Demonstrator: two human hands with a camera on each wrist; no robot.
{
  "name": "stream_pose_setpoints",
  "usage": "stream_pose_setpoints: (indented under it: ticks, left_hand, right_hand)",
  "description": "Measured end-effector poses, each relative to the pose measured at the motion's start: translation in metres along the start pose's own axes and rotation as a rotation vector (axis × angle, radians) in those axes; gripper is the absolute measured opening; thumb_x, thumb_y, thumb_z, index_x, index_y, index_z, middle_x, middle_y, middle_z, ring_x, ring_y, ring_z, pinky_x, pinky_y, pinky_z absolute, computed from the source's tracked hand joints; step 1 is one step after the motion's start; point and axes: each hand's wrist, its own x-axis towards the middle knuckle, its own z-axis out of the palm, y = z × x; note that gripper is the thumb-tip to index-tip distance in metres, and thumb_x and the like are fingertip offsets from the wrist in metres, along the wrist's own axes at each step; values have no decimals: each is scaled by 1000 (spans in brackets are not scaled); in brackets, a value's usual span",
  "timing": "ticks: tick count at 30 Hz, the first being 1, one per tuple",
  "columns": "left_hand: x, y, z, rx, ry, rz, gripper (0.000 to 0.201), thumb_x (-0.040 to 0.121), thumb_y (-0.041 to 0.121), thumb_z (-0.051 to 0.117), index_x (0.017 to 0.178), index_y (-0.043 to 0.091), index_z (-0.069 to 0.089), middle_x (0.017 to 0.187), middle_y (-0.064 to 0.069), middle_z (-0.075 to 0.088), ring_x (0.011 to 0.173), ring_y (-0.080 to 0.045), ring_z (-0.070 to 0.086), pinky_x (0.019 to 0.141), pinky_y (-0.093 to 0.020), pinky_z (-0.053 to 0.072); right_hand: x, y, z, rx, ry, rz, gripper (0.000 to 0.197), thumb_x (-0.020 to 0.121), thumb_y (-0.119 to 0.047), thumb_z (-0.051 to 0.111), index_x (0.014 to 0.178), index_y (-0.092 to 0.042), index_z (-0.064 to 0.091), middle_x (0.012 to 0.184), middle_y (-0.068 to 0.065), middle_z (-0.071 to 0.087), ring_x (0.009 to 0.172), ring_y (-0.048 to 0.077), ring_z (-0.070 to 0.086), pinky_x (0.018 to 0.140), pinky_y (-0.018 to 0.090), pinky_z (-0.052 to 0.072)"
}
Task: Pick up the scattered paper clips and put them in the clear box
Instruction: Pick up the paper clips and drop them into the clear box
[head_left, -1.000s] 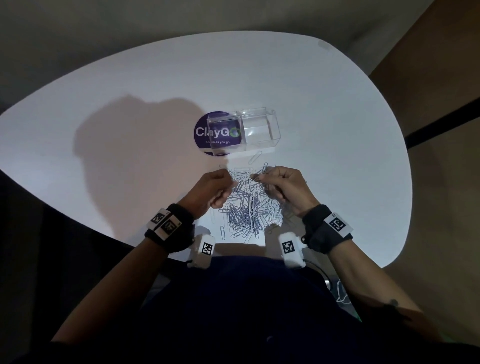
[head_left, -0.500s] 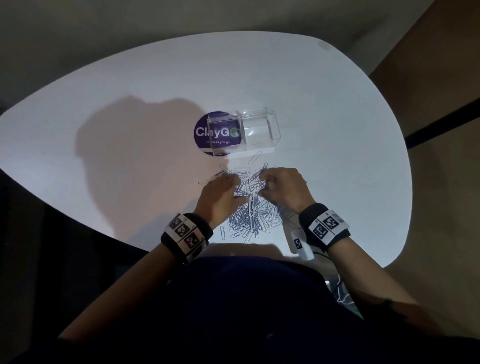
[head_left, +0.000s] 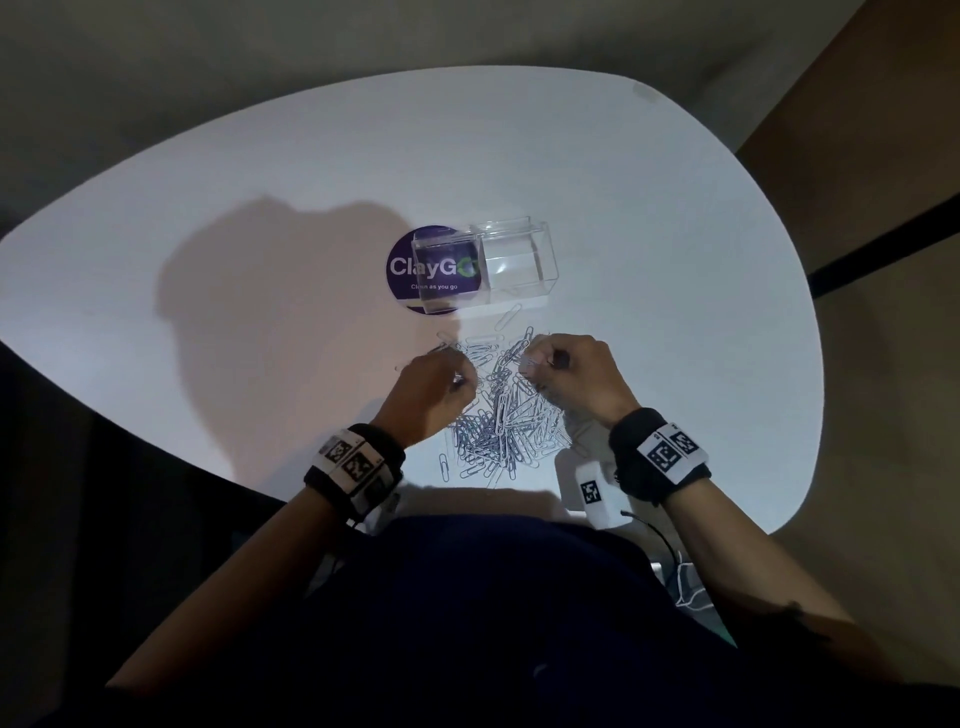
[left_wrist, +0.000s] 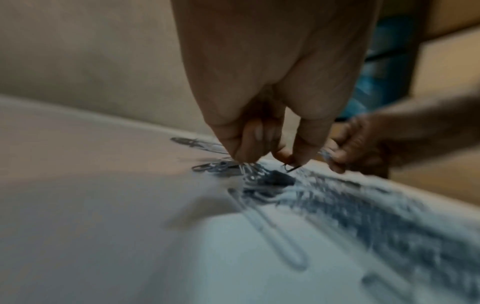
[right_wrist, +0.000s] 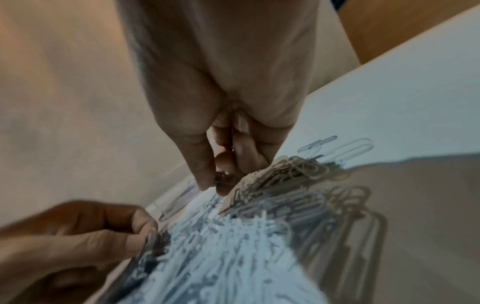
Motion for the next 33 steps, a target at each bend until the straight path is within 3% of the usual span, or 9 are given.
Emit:
stream_pose_setpoints:
  ticks: [4,8,11,15,18,21,25,28,33]
  left_hand:
    - [0,-4,-15,-298,-119,-240,16,88,12,58,73,10,57,68,0,57,58,-11,45,58,-25,37]
    - [0,-6,-24,-806,-132,-346,10,81,3,55,73,8,56,66,-9,61,48,-16,42,47,-25,32]
    - [0,-3,-25,-913,-148,-308,7,79,2,51,75,7,53,69,-18,57,48,-21,40,45,-26,31]
    - [2,-3,-22,-944,-137,-317,12,79,-1,45,80,3,56,62,-12,48,47,-18,34,43,-23,26]
    - [3,-1,-20,-970,-158,-386,13,74,11,41,71,6,53,57,-8,46,42,-17,28,41,-22,20]
    - [1,0,-16,-815,-177,-398,29,87,31,51,65,13,46,56,-3,44,41,-14,29,41,-21,23]
    - [-8,-4,-11,-263,-174,-66,31,91,34,62,67,19,49,61,9,45,57,-10,43,59,-25,35]
    - [-18,-4,-7,22,-247,94,23,81,38,73,97,25,62,77,13,60,71,-10,55,68,-27,42]
    - [-23,-13,4,140,-174,132,41,78,39,75,116,29,61,113,8,68,99,-14,62,84,-32,47]
  right_hand:
    - [-2,3,-3,328,-55,132,12,87,-12,76,87,-1,72,98,23,68,50,15,45,45,25,37]
    - [-1,3,-5,455,-120,205,12,93,-1,61,94,9,68,78,9,65,52,14,40,47,22,29]
    - [-1,-3,-3,540,-183,249,24,86,-6,50,92,14,62,63,4,51,49,16,34,45,28,19]
    - [-4,-14,0,794,-238,264,20,85,-18,40,70,-7,48,60,3,37,44,14,25,46,31,10]
    - [-7,-20,2,765,-168,291,41,96,-24,50,58,-10,50,53,-2,42,42,14,25,47,32,9]
    - [-8,-21,4,643,-120,272,45,79,-40,76,59,-9,51,52,0,46,41,14,28,43,28,14]
    - [-7,-12,10,510,-113,162,44,78,-31,82,75,7,61,69,15,51,46,12,35,41,20,30]
    - [-10,-11,13,68,-151,-44,16,77,-22,84,81,-10,74,76,-3,66,59,8,49,59,21,42]
    - [-20,-10,18,-525,-283,-243,24,74,-28,86,94,-22,74,80,-14,61,74,8,53,68,28,41]
